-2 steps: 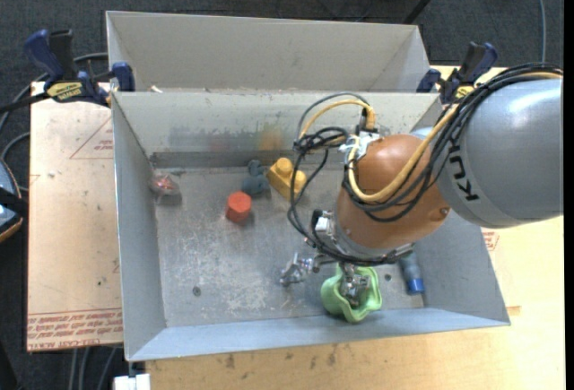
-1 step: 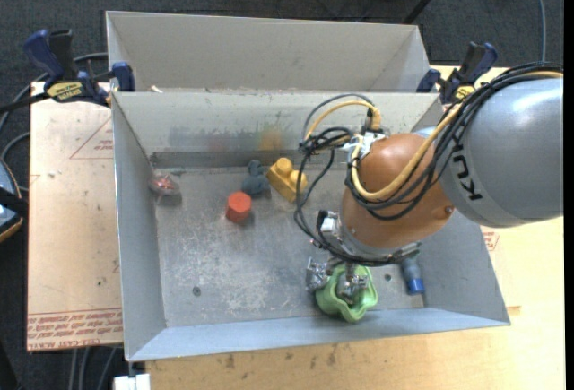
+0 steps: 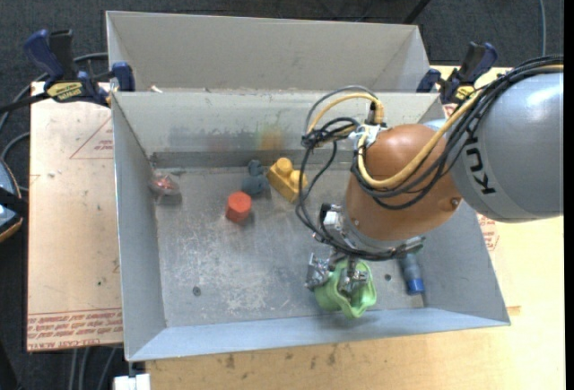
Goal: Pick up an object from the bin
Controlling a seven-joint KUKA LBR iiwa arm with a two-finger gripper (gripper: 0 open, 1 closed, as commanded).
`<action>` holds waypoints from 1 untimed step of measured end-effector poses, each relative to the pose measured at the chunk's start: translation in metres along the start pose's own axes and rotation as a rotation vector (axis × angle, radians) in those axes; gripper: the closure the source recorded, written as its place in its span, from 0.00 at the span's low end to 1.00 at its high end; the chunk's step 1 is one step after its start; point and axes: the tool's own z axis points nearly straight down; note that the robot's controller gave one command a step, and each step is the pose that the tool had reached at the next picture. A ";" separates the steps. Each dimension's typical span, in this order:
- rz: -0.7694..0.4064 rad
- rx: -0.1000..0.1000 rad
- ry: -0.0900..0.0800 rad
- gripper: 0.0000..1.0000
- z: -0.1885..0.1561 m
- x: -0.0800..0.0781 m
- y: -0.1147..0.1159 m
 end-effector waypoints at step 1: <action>0.004 0.001 0.000 1.00 -0.046 -0.001 -0.001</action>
Offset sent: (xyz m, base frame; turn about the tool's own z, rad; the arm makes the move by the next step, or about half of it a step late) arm 0.0000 -0.0001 0.0437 0.0000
